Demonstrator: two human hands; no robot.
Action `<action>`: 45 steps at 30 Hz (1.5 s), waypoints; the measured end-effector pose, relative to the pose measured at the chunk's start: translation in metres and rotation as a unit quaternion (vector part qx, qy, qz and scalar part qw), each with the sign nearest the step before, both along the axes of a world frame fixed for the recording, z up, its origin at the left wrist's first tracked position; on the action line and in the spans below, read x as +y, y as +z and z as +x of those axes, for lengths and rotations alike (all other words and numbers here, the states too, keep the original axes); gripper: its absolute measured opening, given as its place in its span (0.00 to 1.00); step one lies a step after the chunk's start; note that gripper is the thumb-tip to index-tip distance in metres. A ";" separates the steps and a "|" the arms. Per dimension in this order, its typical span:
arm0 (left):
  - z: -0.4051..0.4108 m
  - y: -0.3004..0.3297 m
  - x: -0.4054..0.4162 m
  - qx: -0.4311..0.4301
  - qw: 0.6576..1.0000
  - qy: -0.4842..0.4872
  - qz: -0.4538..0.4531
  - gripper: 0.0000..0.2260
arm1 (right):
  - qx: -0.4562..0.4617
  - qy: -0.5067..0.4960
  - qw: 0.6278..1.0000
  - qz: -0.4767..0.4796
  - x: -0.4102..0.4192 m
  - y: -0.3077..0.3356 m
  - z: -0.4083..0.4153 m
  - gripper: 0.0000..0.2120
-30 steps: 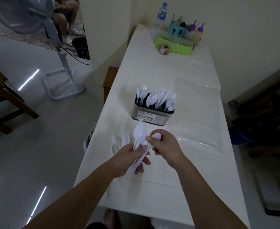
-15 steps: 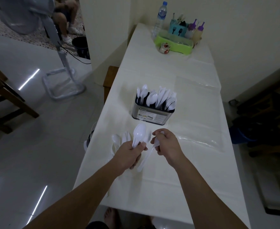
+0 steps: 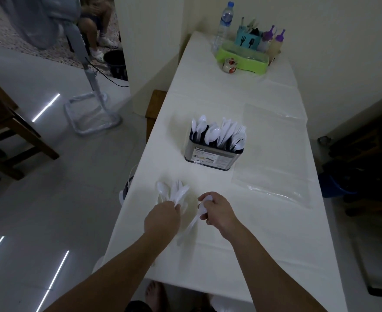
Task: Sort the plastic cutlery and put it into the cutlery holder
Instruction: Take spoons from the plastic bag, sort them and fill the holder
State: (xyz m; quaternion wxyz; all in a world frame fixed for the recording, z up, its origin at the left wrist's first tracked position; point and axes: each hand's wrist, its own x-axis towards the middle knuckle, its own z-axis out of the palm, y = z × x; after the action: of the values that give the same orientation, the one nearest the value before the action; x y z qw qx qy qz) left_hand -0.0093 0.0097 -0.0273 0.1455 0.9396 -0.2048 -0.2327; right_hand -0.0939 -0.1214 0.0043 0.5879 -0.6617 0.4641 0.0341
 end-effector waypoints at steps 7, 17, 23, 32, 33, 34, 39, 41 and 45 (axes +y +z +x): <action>-0.007 0.012 -0.006 0.109 0.976 -0.060 -0.177 0.18 | -0.022 -0.005 1.000 0.000 0.003 0.006 0.009 0.09; -0.007 0.037 -0.011 0.528 0.763 0.155 -0.340 0.18 | -0.104 -0.073 0.990 -0.056 -0.011 0.034 -0.004 0.12; -0.012 0.042 -0.014 0.494 0.790 0.136 -0.338 0.17 | -0.119 -0.046 0.990 -0.068 -0.005 0.045 -0.006 0.07; -0.014 0.046 -0.014 0.508 0.794 0.078 -0.324 0.18 | -0.105 -0.041 0.992 -0.063 -0.005 0.045 -0.006 0.05; -0.013 0.046 -0.015 0.516 0.786 0.092 -0.326 0.19 | -0.113 -0.050 0.991 -0.057 -0.006 0.045 -0.006 0.05; -0.013 0.046 -0.015 0.517 0.782 0.106 -0.331 0.19 | -0.117 -0.060 0.990 -0.056 -0.007 0.044 -0.007 0.05; -0.012 0.048 -0.016 0.454 0.807 0.111 -0.361 0.16 | -0.113 -0.078 0.989 -0.049 -0.008 0.039 -0.007 0.08; -0.011 0.047 -0.016 0.460 0.799 0.119 -0.369 0.14 | -0.106 -0.063 0.991 -0.045 -0.009 0.039 -0.006 0.08; -0.010 0.048 -0.017 0.452 0.803 0.114 -0.372 0.12 | -0.095 -0.066 0.992 -0.043 -0.009 0.037 -0.005 0.07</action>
State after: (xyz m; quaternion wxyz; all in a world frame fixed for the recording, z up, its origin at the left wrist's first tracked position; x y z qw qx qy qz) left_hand -0.0196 -0.0071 0.0205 0.5854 0.6182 -0.0783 -0.5187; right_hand -0.0992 -0.1302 0.0412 0.6012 -0.6549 0.4494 -0.0878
